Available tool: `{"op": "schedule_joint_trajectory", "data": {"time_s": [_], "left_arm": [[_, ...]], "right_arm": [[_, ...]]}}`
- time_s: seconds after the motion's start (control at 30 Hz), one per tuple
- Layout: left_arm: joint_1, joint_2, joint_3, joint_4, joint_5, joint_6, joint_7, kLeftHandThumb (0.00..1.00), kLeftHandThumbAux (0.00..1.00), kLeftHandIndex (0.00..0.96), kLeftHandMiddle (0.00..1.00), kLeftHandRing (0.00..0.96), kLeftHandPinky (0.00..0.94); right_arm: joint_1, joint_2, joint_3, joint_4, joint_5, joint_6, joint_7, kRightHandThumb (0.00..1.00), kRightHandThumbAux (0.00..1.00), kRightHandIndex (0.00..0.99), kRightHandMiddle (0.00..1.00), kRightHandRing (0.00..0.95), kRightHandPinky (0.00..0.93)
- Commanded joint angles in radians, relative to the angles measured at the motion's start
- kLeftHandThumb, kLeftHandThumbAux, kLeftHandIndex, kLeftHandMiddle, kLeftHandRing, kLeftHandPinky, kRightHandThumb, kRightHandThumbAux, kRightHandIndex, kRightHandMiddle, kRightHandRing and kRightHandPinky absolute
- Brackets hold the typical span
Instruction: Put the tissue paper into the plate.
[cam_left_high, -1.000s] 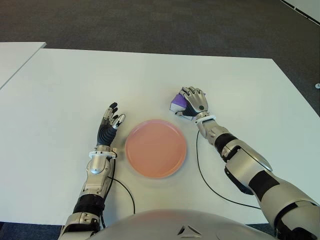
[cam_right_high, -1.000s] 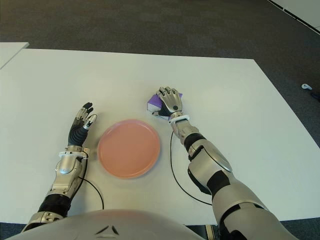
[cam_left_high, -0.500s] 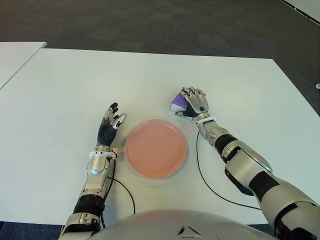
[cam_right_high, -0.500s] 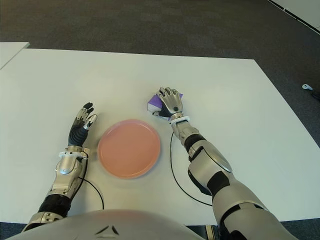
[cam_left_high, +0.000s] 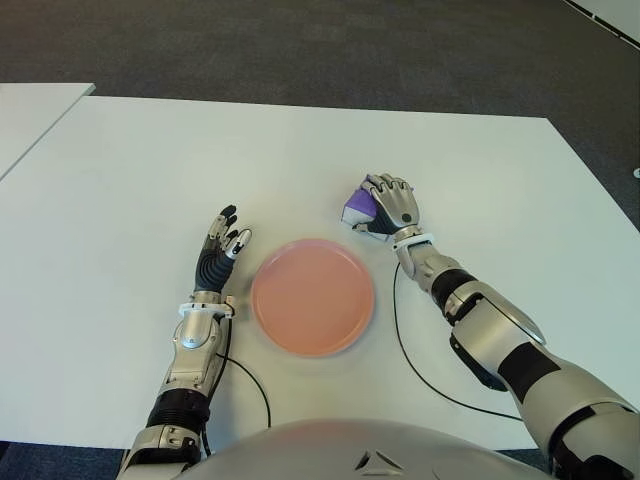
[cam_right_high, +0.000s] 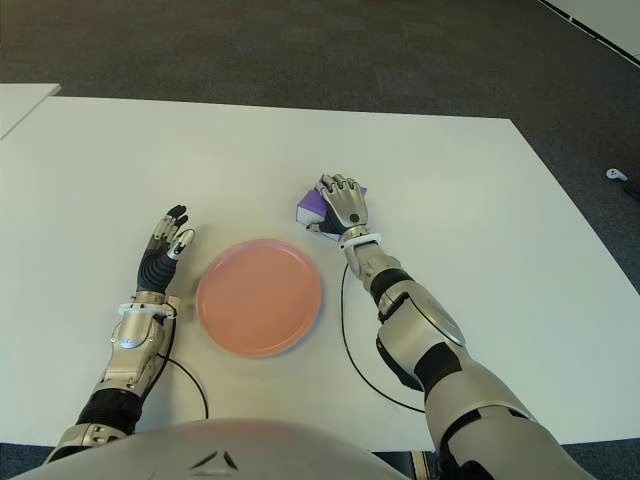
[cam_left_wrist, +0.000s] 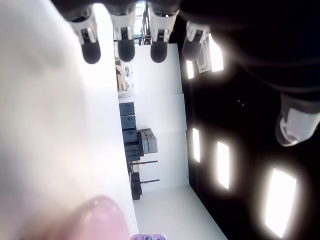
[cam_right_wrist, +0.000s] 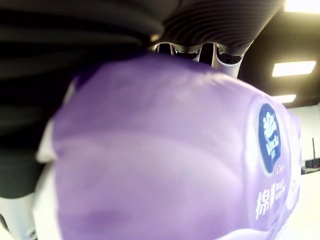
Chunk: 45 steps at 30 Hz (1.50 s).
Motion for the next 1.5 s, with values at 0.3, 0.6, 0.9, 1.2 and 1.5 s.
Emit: {"op": "schedule_joint_trajectory", "data": {"time_s": [0.3,0.6,0.9,1.2,1.5], "left_arm": [[0.061,-0.008,0.001,0.069,-0.007,0.042,-0.027,0.0,0.418,0.0,0.0,0.0,0.0],[0.066,-0.009,-0.003,0.057,-0.007,0.046,-0.03,0.0,0.423,0.0,0.0,0.0,0.0],[0.064,-0.009,-0.006,0.054,0.008,0.05,-0.013,0.0,0.416,0.0,0.0,0.0,0.0],[0.063,-0.014,-0.009,0.05,0.009,0.047,-0.013,0.0,0.415,0.0,0.0,0.0,0.0],[0.061,-0.023,-0.01,0.045,0.014,0.056,-0.008,0.0,0.41,0.0,0.0,0.0,0.0]], "right_arm": [[-0.109,-0.05,-0.199,-0.137,0.101,-0.17,-0.106,0.855,0.679,0.396,0.536,0.849,0.777],[-0.004,-0.113,-0.271,-0.576,0.065,-0.188,-0.08,0.854,0.679,0.396,0.534,0.848,0.805],[0.155,-0.145,-0.315,-1.019,0.043,-0.153,0.097,0.854,0.678,0.398,0.539,0.856,0.849],[0.296,-0.128,-0.311,-1.199,0.038,-0.213,0.218,0.853,0.679,0.396,0.535,0.843,0.828],[0.356,-0.127,-0.313,-1.293,0.088,-0.32,0.405,0.852,0.68,0.397,0.529,0.823,0.825]]}}
